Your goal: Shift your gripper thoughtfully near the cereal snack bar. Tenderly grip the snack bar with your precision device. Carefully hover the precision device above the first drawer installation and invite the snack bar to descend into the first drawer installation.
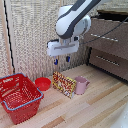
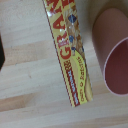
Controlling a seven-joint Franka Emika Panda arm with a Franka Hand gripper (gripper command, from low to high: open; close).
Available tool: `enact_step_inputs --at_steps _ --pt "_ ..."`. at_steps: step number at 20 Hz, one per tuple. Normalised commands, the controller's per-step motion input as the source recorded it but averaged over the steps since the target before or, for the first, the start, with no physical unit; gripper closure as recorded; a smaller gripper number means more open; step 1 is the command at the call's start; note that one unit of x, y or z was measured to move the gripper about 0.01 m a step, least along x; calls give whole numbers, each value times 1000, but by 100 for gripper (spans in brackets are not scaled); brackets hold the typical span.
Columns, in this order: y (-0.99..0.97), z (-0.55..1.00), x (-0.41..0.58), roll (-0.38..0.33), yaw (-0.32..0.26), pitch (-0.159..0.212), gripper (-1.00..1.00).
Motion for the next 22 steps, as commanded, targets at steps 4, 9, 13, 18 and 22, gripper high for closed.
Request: enact_step_inputs --at_steps 4,9,13,18,22 --pt "0 -469 0 -17 63 0 -100" --pt "0 -438 0 -32 68 0 -100" --pt "0 -407 -2 -57 62 0 -100" --pt "21 -236 -3 -70 48 6 100" --pt "26 -50 0 -20 20 14 100"
